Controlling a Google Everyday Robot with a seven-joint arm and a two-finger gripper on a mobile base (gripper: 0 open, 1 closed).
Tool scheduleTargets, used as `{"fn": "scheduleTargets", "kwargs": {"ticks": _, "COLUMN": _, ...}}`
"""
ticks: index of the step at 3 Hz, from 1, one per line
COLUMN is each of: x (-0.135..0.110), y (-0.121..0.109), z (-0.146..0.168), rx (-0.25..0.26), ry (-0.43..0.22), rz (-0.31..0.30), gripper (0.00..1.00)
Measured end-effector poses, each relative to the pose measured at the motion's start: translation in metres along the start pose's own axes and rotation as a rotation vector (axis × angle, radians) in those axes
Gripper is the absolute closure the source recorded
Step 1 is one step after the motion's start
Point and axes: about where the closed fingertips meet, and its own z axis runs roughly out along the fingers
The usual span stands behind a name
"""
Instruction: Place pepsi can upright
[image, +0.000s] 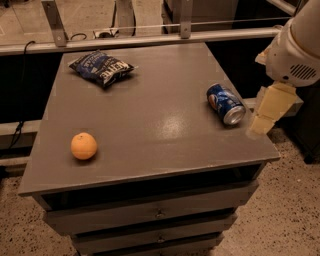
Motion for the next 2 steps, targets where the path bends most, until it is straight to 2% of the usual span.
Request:
{"fn": "scheduleTargets", "kwargs": {"ticks": 1, "x": -0.009, "y": -0.015, "z": 0.019, "rx": 0.040, "ry": -0.013, "rz": 0.030, "gripper": 0.00}}
{"fn": "scheduleTargets", "kwargs": {"ticks": 2, "x": -0.018, "y": -0.039, "z": 0.040, "rx": 0.074, "ry": -0.015, "rz": 0.080, "gripper": 0.00}}
